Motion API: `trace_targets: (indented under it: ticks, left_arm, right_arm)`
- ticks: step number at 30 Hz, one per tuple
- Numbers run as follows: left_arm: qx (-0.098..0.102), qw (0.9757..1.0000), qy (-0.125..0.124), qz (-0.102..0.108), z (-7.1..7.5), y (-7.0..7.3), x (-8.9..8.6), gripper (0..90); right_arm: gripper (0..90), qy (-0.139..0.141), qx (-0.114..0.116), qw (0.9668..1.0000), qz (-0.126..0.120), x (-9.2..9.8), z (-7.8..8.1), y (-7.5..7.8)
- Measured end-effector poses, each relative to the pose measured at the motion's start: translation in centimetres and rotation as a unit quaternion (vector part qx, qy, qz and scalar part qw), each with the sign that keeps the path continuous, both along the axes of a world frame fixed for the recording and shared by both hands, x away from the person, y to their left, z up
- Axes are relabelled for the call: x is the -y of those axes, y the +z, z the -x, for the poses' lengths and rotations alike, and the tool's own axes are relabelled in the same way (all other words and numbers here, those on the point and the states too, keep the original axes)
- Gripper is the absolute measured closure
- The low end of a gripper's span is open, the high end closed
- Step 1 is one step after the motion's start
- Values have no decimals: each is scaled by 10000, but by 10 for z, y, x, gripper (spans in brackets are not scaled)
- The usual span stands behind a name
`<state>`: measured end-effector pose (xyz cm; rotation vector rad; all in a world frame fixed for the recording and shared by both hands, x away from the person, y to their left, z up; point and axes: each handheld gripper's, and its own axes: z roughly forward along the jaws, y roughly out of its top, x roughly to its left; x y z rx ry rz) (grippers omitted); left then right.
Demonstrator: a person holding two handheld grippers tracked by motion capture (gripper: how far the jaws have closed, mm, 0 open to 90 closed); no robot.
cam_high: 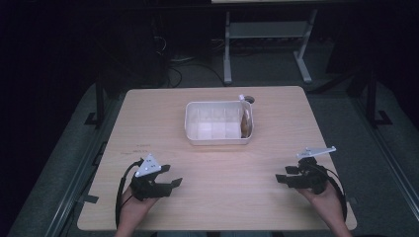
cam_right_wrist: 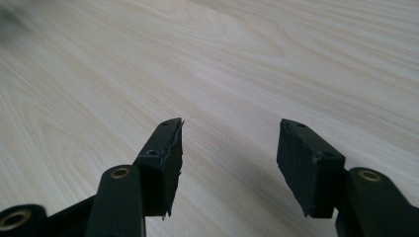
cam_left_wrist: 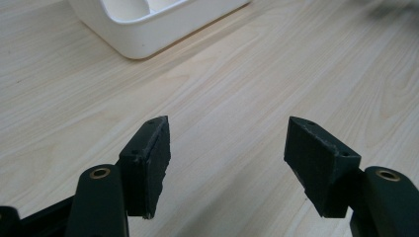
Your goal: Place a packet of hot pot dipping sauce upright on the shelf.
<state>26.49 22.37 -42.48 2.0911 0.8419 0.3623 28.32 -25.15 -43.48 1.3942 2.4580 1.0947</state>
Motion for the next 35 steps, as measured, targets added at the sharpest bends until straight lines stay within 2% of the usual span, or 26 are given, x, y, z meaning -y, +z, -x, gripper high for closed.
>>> trace_targets:
  ticks: [7, 11, 14, 18, 20, 28, 35]
  left_arm:
    - [-35, 10000, -50, -4, 0, -1, 2, 340]
    - [-89, 9998, -150, -76, 0, -4, 5, 337]
    - [-147, 9996, -204, -129, -1, -6, 6, 337]
    - [-232, 9993, -268, -101, -2, -7, 6, 312]
    - [-242, 9991, -280, -196, -2, -9, 6, 306]
    - [-299, 9991, -265, -138, -7, -13, 8, 281]
    - [-298, 9991, -285, -125, -6, -13, 9, 279]
  right_arm:
    - [398, -123, 79, 9998, -143, 7, 14, -5]
    - [393, -115, 99, 9995, -286, 15, 26, -8]
    - [385, -65, 104, 9995, -303, 16, 28, -9]
    - [378, 22, 108, 9992, -388, 16, 31, -11]
    - [366, 37, 188, 9995, -248, 13, 29, -12]
    - [362, 119, 275, 9996, 9, 6, 30, -15]
    - [356, 149, 357, 9992, 91, 4, 30, -14]
